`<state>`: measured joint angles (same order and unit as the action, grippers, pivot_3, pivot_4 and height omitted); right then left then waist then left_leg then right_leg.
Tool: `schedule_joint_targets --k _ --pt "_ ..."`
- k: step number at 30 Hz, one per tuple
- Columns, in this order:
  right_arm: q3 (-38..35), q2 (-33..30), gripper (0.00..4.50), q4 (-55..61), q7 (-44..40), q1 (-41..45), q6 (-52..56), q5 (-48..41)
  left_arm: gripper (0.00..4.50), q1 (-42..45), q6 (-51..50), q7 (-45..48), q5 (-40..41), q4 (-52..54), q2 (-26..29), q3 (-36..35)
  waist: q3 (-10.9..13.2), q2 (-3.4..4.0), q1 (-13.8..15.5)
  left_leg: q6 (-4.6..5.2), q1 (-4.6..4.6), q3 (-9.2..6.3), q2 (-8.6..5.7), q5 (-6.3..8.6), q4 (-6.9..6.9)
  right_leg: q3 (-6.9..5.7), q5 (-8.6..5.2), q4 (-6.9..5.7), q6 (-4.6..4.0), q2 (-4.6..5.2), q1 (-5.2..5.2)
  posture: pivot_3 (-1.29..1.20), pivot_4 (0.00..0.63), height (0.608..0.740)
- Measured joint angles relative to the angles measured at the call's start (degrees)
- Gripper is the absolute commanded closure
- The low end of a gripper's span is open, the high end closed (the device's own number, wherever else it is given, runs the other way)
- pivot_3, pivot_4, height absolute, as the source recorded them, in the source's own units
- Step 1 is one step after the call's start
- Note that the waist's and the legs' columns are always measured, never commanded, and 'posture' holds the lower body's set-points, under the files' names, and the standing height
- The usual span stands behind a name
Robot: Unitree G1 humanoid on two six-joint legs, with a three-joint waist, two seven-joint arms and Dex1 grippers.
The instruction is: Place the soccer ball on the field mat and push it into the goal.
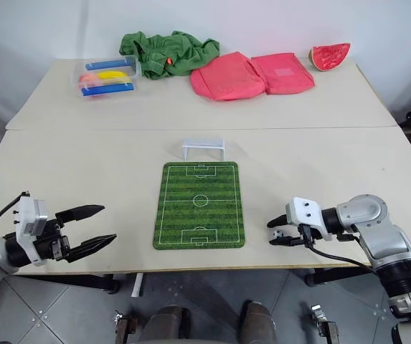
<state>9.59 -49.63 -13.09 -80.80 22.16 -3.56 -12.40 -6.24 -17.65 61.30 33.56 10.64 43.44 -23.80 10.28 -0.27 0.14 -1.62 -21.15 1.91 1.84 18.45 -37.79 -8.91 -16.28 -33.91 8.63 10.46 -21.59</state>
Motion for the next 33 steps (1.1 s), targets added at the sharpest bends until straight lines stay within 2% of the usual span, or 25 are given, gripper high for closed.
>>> schedule_joint_targets --k 9,13,17,20,23,29,33 --pt "-1.47 2.07 3.65 -2.05 -0.09 -0.17 0.69 -2.21 0.00 3.60 0.92 0.15 -0.47 -2.70 0.06 0.20 0.00 0.00 -0.24 0.00 0.01 0.00 0.01 0.00 -0.06 0.01 0.00 -0.08 0.00 0.00 -0.01 0.00 0.150 0.740" --pt "-1.49 2.60 3.65 5.20 3.02 1.40 9.07 -3.36 0.00 5.95 2.69 0.46 -1.26 -4.97 -0.08 1.51 0.04 0.08 -0.30 -0.01 -0.01 0.01 0.01 0.00 -0.06 0.02 0.00 -0.12 0.00 0.00 -0.07 0.00 0.150 0.740" --pt "-0.63 6.07 3.65 15.35 7.70 8.79 21.98 -5.00 0.00 8.41 7.23 1.10 -2.60 -8.12 -1.93 2.91 0.06 0.11 -0.38 -0.04 -0.02 0.01 0.04 0.03 -0.05 0.02 0.00 -0.17 0.00 -0.02 -0.12 0.00 0.150 0.740" --pt "3.39 11.08 3.65 20.28 10.46 13.24 29.86 -5.51 0.00 8.95 10.78 3.12 -3.02 -10.58 -3.42 4.30 0.06 0.11 -0.31 -0.07 -0.08 0.01 0.06 0.05 -0.04 0.01 0.00 -0.22 0.00 -0.03 -0.21 0.00 0.150 0.740" --pt "10.16 16.49 3.65 21.51 11.64 15.88 32.47 -3.84 0.00 9.49 14.26 5.77 -2.85 -12.82 -5.23 4.62 0.06 0.11 -0.15 -0.05 -0.16 0.01 0.04 0.09 -0.04 -0.01 0.00 -0.21 0.00 -0.03 -0.27 0.00 0.150 0.740" --pt "18.67 21.10 3.65 16.23 12.27 17.18 28.13 2.88 0.00 7.43 15.21 10.57 -0.88 -13.77 -5.42 4.58 0.05 0.10 -0.42 -0.03 -0.16 0.06 0.04 0.14 -0.06 0.00 0.01 -0.23 0.00 -0.02 -0.33 0.00 0.150 0.740" --pt "19.43 21.13 3.65 14.45 11.03 17.20 25.60 4.31 0.00 5.78 15.22 11.65 -0.62 -13.70 -5.41 4.62 0.05 0.10 -0.46 -0.03 -0.15 0.09 0.05 0.14 -0.06 0.01 0.01 -0.26 0.00 -0.02 -0.35 0.00 0.150 0.740"
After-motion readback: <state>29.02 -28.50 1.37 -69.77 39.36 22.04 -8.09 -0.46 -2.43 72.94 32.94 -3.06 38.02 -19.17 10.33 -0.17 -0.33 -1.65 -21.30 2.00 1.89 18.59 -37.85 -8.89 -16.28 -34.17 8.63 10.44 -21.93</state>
